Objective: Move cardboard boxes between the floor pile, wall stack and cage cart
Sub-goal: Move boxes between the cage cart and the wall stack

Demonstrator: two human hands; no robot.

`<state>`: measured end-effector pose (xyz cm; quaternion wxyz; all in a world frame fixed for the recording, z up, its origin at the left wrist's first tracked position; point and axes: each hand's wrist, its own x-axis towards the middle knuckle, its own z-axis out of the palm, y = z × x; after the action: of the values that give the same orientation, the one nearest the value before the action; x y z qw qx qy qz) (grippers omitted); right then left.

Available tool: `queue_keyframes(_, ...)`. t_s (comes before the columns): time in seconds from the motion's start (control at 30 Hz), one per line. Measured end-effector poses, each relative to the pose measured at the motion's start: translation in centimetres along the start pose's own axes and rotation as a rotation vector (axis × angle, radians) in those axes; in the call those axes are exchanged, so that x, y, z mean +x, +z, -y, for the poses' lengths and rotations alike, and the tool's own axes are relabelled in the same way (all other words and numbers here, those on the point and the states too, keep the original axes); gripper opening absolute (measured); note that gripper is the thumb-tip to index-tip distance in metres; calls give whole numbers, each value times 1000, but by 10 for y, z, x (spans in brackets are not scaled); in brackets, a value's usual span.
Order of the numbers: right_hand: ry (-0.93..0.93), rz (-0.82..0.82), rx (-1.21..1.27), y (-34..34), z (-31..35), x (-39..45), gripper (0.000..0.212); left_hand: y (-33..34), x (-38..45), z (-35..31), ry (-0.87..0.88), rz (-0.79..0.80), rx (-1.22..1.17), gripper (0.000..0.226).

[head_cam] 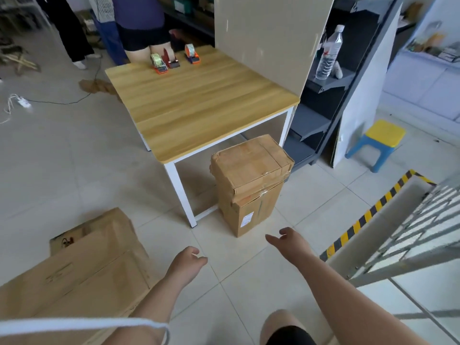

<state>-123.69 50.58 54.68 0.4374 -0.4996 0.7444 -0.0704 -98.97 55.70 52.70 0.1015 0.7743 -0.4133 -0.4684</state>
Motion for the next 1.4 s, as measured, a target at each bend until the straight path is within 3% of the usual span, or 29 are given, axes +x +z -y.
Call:
queue_keyframes(0.57,55,-8,-65,-127,76,330,76,18,255,-211,-169,-26,-109,66)
queue_keyframes(0.93,150,-71,-34,-119,86,504,87,39,402,-229,-461,-82,-278,84)
queue_keyframes(1.17,248,-51,62,-101,55,530,81,58,457,-206,-605,13,-470,104)
queue_keyframes(1.3,292,-169,188,-103,45,496,84,59,446,-220,-555,14,-560,130)
queue_keyframes(1.4,354,-274,301,-117,30,449,81,60,442,-217,-439,26,-559,127)
